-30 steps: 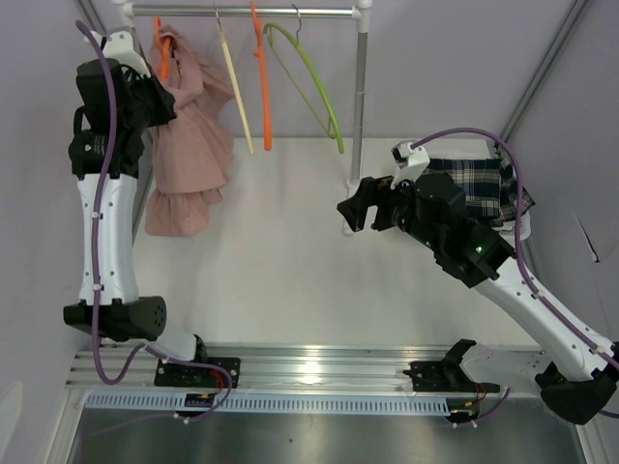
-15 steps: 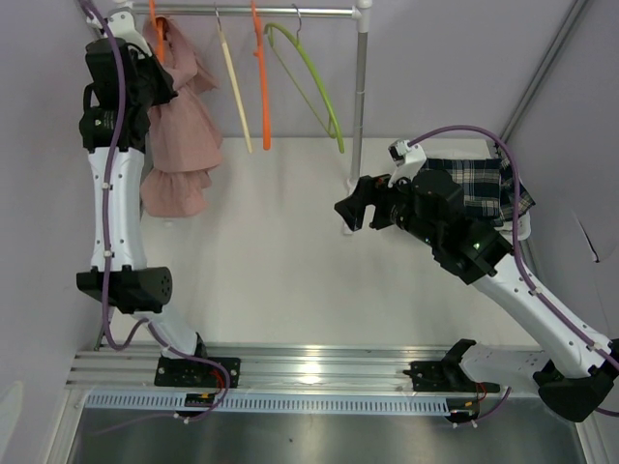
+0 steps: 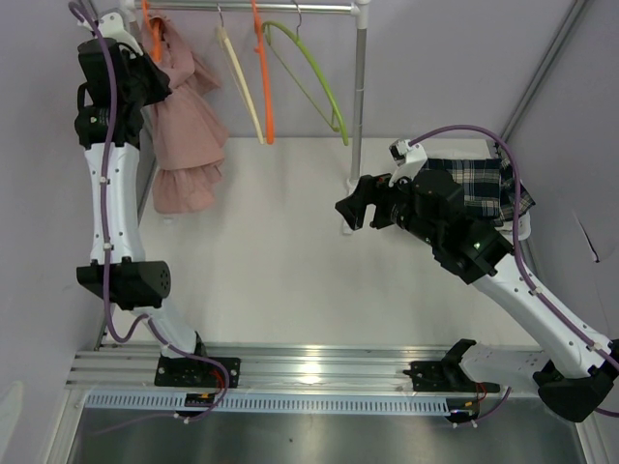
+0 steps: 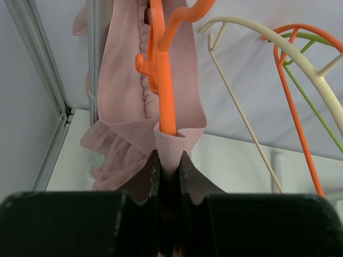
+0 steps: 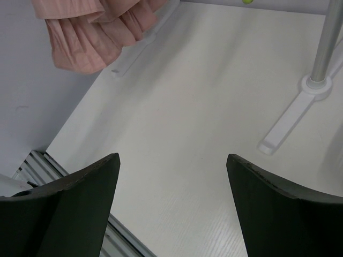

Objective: Place the skirt on the hanger

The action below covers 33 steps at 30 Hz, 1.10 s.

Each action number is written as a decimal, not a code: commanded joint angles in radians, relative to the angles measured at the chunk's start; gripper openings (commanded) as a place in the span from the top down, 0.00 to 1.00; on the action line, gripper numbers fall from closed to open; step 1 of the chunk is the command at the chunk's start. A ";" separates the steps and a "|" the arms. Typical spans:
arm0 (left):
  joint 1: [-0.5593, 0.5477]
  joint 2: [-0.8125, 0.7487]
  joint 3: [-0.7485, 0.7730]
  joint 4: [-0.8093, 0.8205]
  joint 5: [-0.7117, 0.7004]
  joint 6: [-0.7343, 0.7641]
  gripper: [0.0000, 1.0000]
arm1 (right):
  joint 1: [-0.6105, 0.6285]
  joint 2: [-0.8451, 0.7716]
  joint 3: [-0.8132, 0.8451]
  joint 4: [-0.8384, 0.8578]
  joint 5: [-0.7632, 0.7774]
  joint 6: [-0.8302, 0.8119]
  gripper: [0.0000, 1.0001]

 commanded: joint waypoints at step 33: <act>0.020 0.030 0.003 0.202 0.019 -0.177 1.00 | -0.005 -0.041 -0.031 0.032 0.017 -0.002 0.13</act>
